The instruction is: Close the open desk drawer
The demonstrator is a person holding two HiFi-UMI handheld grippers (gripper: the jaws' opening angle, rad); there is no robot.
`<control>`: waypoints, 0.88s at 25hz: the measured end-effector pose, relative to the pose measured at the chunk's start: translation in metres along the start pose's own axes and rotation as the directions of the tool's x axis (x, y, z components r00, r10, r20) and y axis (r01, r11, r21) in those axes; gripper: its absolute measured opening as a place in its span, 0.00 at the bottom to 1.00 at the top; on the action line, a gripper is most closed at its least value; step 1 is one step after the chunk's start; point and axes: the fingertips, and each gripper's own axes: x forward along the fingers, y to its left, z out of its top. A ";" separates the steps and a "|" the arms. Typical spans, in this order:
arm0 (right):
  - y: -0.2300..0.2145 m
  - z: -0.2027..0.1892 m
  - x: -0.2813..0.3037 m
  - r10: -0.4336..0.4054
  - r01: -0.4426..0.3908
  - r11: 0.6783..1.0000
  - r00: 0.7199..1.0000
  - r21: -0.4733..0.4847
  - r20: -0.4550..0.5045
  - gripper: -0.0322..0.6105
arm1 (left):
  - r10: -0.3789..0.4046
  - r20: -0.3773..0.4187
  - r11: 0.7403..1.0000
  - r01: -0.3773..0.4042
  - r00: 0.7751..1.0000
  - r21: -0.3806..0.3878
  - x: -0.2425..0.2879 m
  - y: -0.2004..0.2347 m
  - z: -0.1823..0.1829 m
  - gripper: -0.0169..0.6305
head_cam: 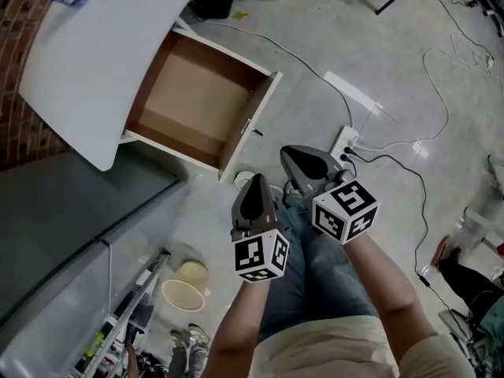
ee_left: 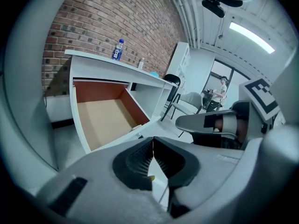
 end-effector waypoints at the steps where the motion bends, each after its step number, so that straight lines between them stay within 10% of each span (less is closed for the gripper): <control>1: -0.006 -0.004 0.006 -0.003 0.003 1.000 1.000 0.003 -0.003 0.06 | 0.004 -0.004 1.000 -0.004 1.000 -0.007 0.007 0.005 -0.005 0.03; 22: -0.097 -0.055 0.122 0.034 -0.024 0.995 0.994 0.093 -0.103 0.22 | 0.083 -0.008 0.990 -0.084 0.996 -0.115 0.104 0.076 -0.064 0.32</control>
